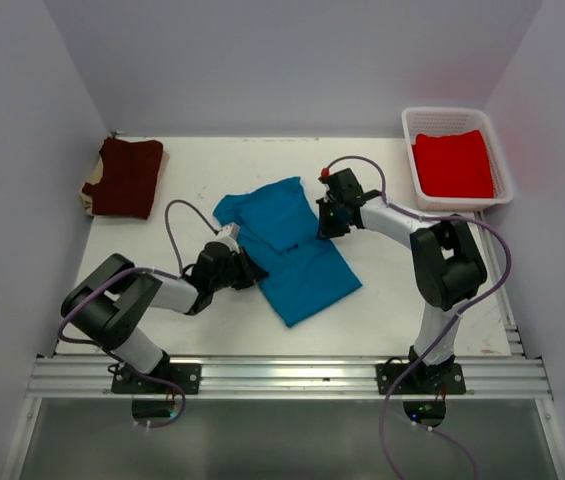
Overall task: Fold and stack the t-shirts
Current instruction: Fold the folded rectangular tshirt in 1/3 of the way
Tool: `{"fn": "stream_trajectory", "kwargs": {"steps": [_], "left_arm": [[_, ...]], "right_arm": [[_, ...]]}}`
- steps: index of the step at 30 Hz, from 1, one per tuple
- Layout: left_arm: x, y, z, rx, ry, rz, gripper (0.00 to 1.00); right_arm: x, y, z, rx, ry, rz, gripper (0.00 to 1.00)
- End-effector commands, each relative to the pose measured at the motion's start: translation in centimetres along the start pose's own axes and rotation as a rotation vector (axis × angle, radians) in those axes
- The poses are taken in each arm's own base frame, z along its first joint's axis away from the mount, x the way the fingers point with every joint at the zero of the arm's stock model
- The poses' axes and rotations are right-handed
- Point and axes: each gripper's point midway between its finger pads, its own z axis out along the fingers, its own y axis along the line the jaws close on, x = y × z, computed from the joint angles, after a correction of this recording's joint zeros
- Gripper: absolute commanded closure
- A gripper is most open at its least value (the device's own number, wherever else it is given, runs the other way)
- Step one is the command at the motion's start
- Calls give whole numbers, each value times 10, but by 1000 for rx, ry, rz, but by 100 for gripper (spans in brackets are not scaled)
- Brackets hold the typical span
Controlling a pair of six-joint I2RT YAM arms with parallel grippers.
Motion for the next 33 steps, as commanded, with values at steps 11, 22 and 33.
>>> {"fn": "stream_trajectory", "kwargs": {"steps": [11,22,33], "left_arm": [[79,45,-42,-161,188,-63,100],[50,17,-60,-156,103,-28,47],[51,18,-63,-170,101,-47,44]], "right_arm": [[32,-9,-11,17,43,53,100],[31,-8,-27,14,18,44,100],[32,-6,-18,-1,34,40,100]]}}
